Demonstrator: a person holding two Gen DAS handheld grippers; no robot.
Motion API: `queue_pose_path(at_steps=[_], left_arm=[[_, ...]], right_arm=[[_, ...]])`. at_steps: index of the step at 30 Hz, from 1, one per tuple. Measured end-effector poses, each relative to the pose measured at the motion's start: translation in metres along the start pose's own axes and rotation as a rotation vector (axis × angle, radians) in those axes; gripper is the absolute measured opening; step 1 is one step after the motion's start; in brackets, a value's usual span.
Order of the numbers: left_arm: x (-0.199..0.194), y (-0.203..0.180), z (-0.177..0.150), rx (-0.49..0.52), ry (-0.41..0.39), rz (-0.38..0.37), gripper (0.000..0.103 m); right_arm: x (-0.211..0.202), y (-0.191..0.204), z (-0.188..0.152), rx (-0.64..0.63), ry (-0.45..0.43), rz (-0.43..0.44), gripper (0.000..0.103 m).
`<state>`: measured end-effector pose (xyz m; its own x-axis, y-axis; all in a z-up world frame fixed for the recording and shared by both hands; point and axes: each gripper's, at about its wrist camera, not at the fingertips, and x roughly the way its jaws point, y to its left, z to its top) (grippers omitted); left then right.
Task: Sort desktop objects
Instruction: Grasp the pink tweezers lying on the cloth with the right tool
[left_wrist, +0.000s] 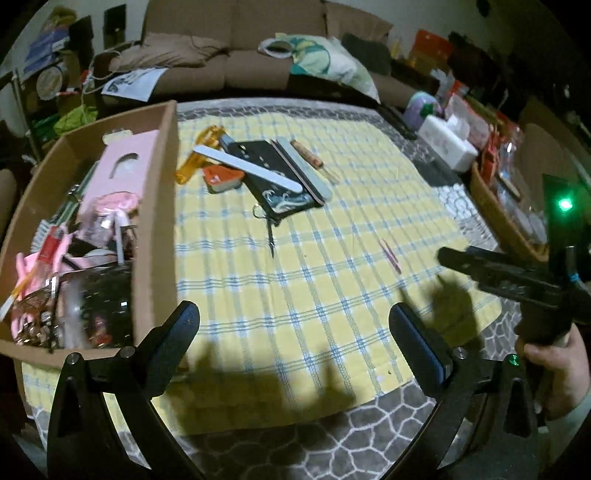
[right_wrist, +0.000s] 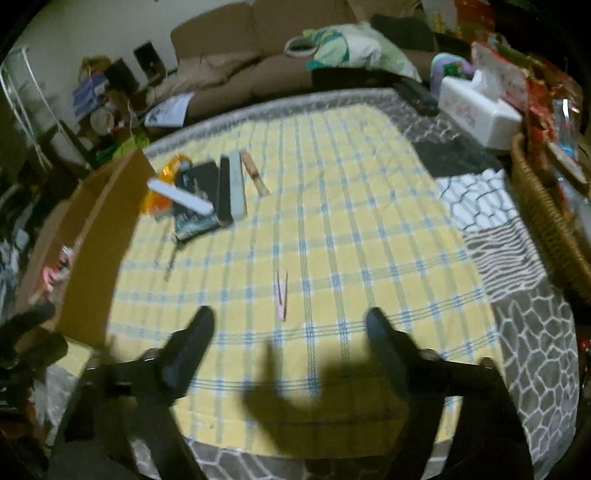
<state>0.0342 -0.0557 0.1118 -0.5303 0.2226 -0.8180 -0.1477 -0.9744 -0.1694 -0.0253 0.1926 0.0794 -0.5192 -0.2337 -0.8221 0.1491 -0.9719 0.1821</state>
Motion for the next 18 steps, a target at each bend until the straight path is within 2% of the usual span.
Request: queue_pose_path(at_steps=[1,3,6,10,12,15,17,18], left_arm=[[0.006,-0.002,0.0,0.012,0.005,0.006,0.103],[0.014,-0.004,0.0,0.022,0.012,0.004,0.103],[0.025,-0.003,0.004,0.019,0.021,-0.002,0.103],[0.039,0.001,0.011,0.014,0.043,-0.02,0.103],[0.044,0.002,0.012,0.012,0.055,-0.026,0.103],[0.049,0.0,0.014,0.03,0.067,-0.028,0.103],[0.052,-0.002,0.016,0.04,0.068,-0.028,0.103],[0.054,-0.003,0.017,0.046,0.067,-0.031,0.103]], right_arm=[[0.008,0.002,-0.001,-0.012,0.012,-0.007,0.064],[0.026,0.006,-0.001,-0.044,0.04,-0.019,0.057],[0.048,0.014,0.0,-0.102,0.052,-0.035,0.051],[0.073,0.02,0.005,-0.168,0.056,-0.053,0.031],[0.086,0.02,0.003,-0.178,0.086,-0.042,0.024],[0.089,0.024,-0.001,-0.211,0.073,-0.048,0.024],[0.086,0.024,-0.002,-0.218,0.068,-0.02,0.009],[0.086,0.024,-0.003,-0.214,0.066,-0.009,0.008]])
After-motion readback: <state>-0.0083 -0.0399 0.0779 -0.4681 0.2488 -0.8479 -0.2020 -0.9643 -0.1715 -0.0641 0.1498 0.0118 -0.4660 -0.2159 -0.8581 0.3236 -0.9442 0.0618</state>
